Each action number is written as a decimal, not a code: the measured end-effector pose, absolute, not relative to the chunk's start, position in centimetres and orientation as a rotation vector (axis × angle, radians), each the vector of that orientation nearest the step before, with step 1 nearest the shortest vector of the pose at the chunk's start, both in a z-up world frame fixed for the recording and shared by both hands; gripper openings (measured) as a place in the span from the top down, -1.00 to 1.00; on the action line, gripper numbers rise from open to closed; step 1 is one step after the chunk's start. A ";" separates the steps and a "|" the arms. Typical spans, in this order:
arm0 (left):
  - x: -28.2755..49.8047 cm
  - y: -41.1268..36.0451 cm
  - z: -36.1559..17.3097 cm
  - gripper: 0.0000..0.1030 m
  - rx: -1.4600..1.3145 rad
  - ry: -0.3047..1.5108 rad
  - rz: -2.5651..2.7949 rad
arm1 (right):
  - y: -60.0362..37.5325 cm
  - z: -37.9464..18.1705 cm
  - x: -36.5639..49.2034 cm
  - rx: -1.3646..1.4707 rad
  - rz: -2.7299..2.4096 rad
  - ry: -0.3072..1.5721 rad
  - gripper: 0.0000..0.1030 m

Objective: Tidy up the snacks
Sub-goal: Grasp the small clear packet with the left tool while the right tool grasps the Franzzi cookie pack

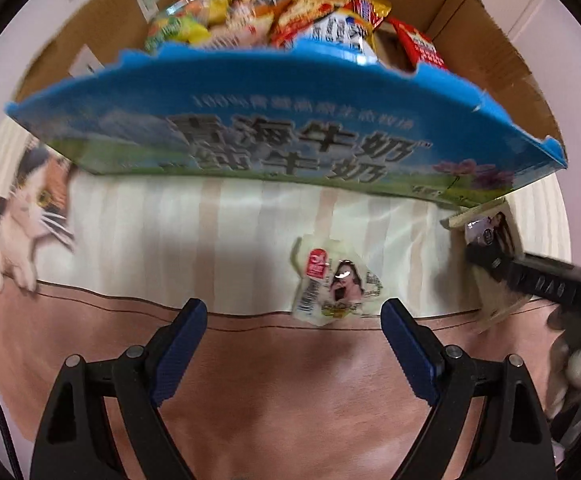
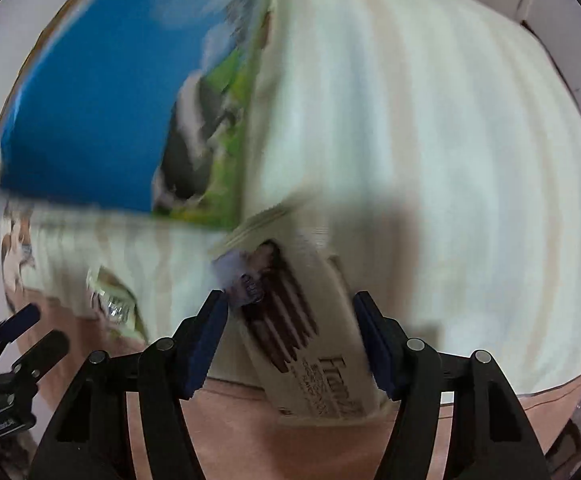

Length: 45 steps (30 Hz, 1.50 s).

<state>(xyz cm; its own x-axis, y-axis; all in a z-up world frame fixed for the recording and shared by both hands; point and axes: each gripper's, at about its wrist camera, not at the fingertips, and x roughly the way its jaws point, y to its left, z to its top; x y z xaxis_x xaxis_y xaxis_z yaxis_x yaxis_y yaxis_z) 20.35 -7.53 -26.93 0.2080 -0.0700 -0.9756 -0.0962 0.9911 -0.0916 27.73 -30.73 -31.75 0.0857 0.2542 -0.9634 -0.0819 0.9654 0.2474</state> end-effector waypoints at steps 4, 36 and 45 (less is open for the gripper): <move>21.7 -8.0 -29.6 -0.72 -0.234 1.447 -0.036 | -30.1 -32.5 27.1 0.094 0.233 1.458 -0.26; 6.8 1.0 -37.9 -0.15 -0.317 1.649 -0.066 | -27.2 -35.7 8.1 0.229 0.225 1.654 -0.13; 6.2 1.7 -39.0 -0.13 -0.313 1.630 -0.071 | -20.9 -37.7 10.4 0.142 0.194 1.678 -0.18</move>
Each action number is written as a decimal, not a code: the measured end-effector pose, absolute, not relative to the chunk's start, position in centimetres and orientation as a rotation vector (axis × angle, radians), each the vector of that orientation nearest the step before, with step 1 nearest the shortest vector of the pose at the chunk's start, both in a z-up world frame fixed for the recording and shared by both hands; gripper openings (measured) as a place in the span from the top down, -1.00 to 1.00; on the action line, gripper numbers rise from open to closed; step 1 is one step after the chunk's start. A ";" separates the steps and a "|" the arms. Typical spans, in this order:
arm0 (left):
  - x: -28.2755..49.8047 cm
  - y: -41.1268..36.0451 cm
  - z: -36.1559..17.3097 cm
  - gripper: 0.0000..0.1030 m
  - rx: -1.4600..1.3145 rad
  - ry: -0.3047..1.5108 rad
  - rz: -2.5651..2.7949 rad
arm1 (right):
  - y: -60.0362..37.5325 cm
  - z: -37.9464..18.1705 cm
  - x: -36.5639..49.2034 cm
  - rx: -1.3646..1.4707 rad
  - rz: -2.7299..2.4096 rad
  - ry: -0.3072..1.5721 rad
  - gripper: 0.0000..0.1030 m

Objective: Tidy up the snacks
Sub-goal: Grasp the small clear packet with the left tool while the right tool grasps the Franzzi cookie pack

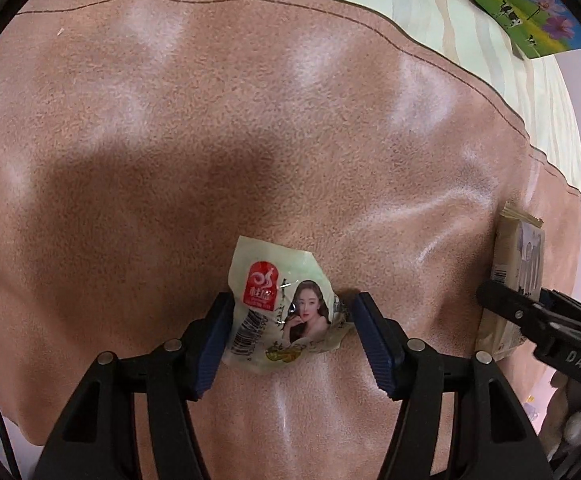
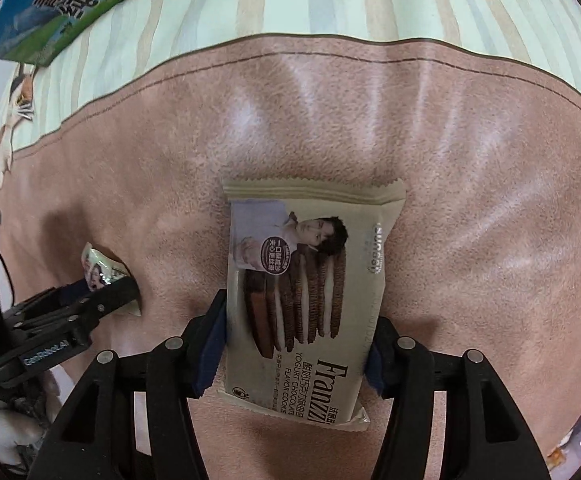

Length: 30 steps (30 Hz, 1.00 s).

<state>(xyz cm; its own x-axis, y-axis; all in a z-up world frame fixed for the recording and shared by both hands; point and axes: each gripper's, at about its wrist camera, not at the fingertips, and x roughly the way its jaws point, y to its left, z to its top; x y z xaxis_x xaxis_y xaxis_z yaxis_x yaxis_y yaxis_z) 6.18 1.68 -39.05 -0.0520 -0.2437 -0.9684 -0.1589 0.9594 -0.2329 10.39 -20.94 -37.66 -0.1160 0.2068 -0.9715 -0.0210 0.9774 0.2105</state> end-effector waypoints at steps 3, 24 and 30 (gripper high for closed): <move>4.9 1.2 -38.2 -0.14 -0.304 1.629 -0.076 | -20.0 -37.8 10.0 0.124 0.180 1.673 -0.21; 5.5 0.9 -42.5 -1.00 -0.462 1.619 -0.015 | -23.3 -35.7 6.2 0.231 0.187 1.710 -0.30; 5.5 -2.0 -39.4 -0.63 -0.288 1.651 0.008 | -23.7 -34.9 5.7 0.229 0.166 1.704 -0.30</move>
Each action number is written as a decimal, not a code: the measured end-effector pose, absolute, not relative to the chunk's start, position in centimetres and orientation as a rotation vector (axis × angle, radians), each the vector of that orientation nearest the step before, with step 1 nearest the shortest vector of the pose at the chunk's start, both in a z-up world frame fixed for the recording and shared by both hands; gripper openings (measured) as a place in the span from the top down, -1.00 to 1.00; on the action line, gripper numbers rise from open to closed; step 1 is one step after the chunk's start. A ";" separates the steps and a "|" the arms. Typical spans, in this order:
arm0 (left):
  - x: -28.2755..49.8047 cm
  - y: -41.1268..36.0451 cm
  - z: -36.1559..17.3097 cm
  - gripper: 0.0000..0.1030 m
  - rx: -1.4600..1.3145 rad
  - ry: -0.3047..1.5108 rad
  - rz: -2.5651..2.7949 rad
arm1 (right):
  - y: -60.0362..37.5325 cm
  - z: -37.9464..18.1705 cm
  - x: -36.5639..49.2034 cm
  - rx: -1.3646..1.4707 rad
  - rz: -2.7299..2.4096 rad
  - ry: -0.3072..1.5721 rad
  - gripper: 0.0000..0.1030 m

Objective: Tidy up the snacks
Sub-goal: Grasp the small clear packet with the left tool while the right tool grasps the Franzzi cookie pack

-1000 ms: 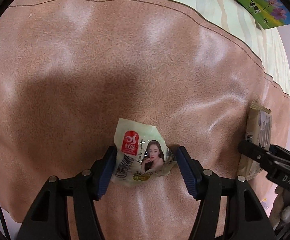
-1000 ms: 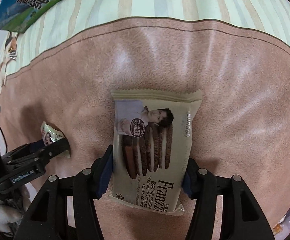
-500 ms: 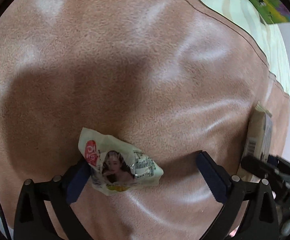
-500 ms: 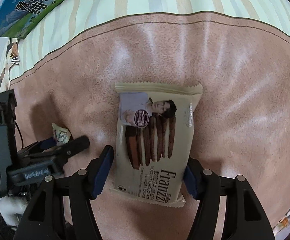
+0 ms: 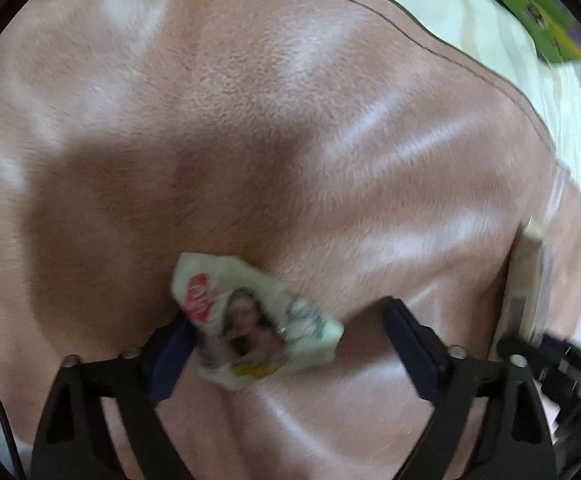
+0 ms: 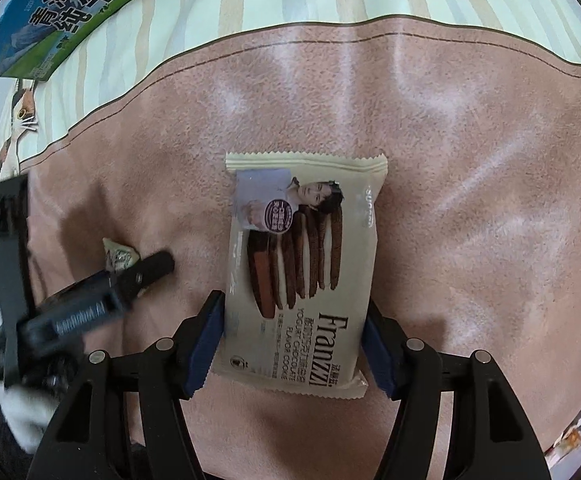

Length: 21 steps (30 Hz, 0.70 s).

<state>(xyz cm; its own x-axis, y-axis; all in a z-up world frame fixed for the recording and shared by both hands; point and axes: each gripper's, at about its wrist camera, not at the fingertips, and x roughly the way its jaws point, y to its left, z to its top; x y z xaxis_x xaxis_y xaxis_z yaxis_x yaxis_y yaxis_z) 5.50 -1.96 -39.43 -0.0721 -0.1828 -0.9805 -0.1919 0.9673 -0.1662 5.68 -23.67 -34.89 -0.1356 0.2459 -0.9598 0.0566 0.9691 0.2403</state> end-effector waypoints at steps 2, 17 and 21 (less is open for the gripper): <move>5.3 -2.3 -38.7 -0.52 -0.226 1.655 0.036 | -23.5 -35.1 6.0 0.232 0.150 1.698 -0.30; 3.0 -1.1 -37.6 -0.12 -0.174 1.675 0.103 | -19.9 -34.2 5.9 0.116 0.085 1.630 -0.20; 3.3 -1.2 -36.8 -0.11 -0.159 1.664 0.100 | -19.2 -33.6 5.4 0.110 0.101 1.609 -0.19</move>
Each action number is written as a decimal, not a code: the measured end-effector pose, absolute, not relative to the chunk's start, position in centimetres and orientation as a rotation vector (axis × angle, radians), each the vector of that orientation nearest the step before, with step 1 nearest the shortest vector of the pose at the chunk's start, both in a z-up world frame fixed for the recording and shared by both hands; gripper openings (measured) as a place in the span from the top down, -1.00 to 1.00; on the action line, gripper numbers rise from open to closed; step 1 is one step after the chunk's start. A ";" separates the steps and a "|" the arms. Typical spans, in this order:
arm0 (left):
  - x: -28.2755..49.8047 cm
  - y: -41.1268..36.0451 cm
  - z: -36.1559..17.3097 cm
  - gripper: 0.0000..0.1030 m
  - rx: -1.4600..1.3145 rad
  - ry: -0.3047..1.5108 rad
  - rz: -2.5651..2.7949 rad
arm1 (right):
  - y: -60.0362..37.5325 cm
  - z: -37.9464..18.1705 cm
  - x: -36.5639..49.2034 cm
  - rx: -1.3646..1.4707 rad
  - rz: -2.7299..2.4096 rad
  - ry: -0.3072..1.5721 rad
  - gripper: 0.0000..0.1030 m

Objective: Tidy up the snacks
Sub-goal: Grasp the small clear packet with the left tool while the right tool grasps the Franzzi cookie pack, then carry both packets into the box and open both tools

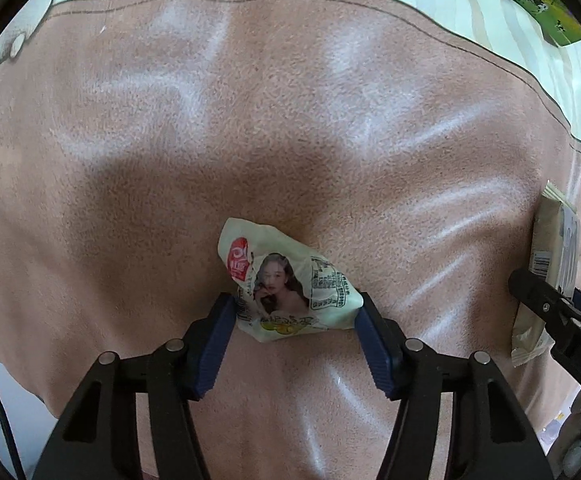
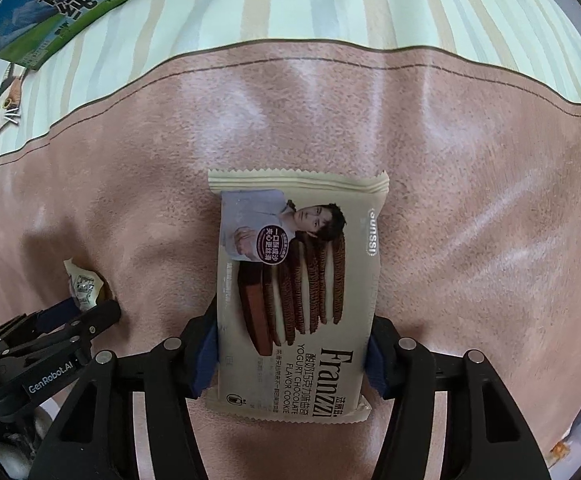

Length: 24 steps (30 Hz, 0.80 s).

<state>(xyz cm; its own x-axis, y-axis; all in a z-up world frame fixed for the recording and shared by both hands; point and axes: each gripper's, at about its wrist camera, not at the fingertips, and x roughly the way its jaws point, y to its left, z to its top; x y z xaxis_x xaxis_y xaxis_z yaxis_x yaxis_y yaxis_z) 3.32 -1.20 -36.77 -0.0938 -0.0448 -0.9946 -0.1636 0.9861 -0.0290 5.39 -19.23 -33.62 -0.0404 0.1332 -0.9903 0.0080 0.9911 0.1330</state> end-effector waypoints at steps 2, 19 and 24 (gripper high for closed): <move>3.4 -1.5 -35.9 -0.07 -0.146 1.652 0.097 | -18.9 -32.7 4.7 0.141 0.116 1.593 -0.18; 5.0 4.1 -36.7 -0.33 -0.714 1.707 0.047 | -19.6 -30.6 5.3 0.250 0.139 1.611 -0.18; 5.6 2.5 -36.4 -0.23 -0.564 1.736 0.047 | -19.1 -31.6 7.5 0.236 0.133 1.617 -0.18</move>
<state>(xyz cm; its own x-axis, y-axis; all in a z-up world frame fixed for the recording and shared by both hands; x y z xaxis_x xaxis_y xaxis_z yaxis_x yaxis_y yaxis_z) 5.63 2.46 -36.35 -0.1327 -0.3428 -0.9300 -0.3931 0.8795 -0.2681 7.50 -19.13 -31.56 -0.0464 0.2330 -0.9714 0.0707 0.9707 0.2295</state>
